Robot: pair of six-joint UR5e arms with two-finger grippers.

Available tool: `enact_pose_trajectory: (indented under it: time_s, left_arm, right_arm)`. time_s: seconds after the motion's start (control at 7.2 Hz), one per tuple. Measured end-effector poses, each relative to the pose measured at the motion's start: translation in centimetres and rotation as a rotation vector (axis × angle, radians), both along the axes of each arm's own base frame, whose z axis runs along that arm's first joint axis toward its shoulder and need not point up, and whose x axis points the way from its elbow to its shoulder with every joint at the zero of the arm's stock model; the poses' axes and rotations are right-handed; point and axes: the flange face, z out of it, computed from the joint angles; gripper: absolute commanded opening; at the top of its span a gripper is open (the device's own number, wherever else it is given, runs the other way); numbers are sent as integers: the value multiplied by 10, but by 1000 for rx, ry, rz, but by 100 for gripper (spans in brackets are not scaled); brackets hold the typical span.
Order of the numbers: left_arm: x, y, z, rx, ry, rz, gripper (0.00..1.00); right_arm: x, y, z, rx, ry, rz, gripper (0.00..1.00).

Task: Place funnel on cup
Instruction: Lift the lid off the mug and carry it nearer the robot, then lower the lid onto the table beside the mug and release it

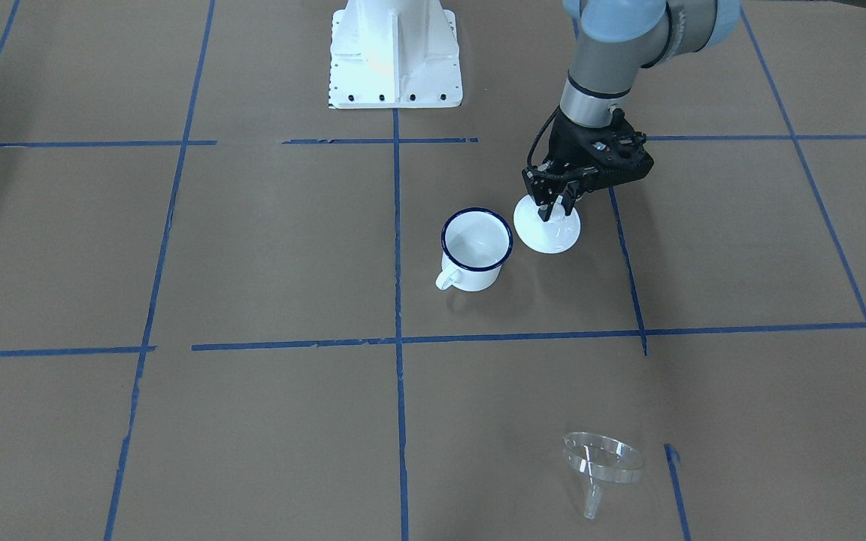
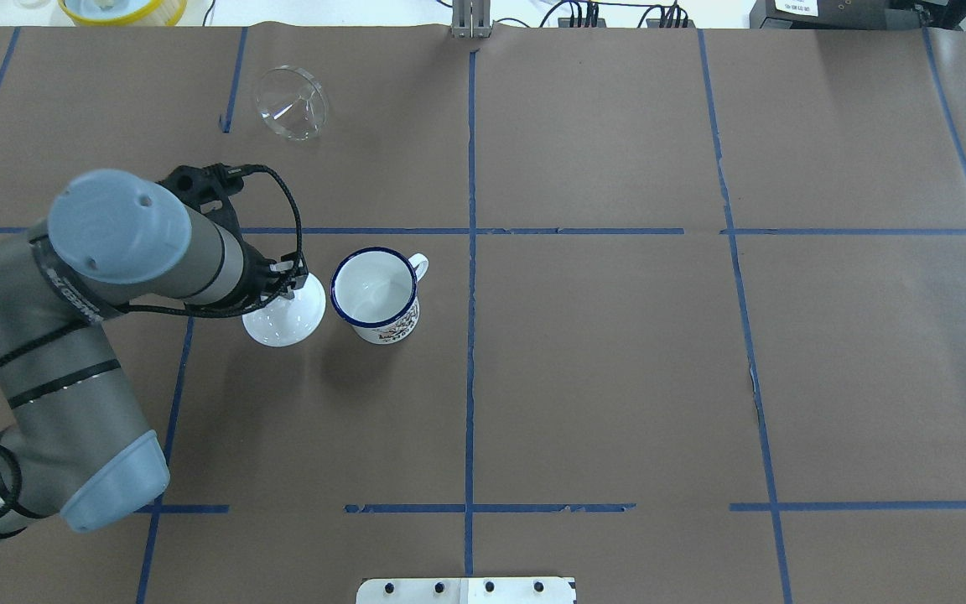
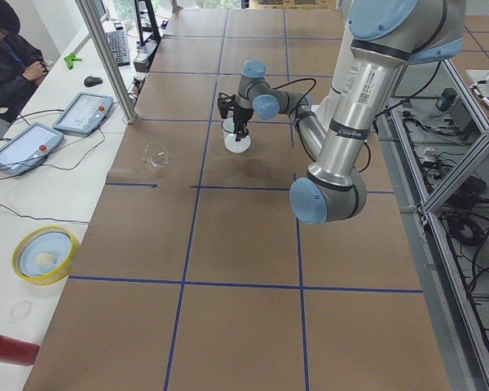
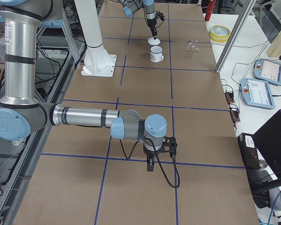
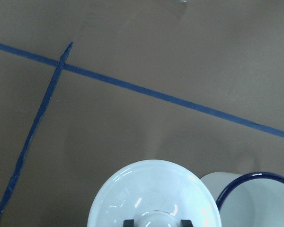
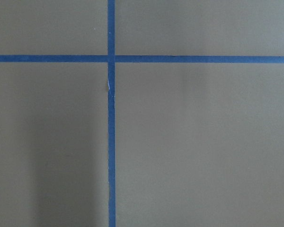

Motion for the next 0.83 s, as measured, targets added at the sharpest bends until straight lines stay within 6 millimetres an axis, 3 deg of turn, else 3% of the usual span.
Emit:
enact_pose_trajectory:
  time_s: [0.28, 0.42, 0.56, 0.83]
  left_arm:
    - [34, 11, 28, -23, -33, 7, 0]
    - [41, 13, 34, -28, -42, 11, 30]
    - [44, 14, 36, -29, -45, 14, 99]
    - [43, 15, 31, -12, -35, 27, 100]
  right_arm:
    - [0, 0, 0, 0, 0, 0, 100]
    - [0, 0, 0, 0, 0, 0, 100]
    - [0, 0, 0, 0, 0, 0, 100]
    - [0, 0, 0, 0, 0, 0, 100]
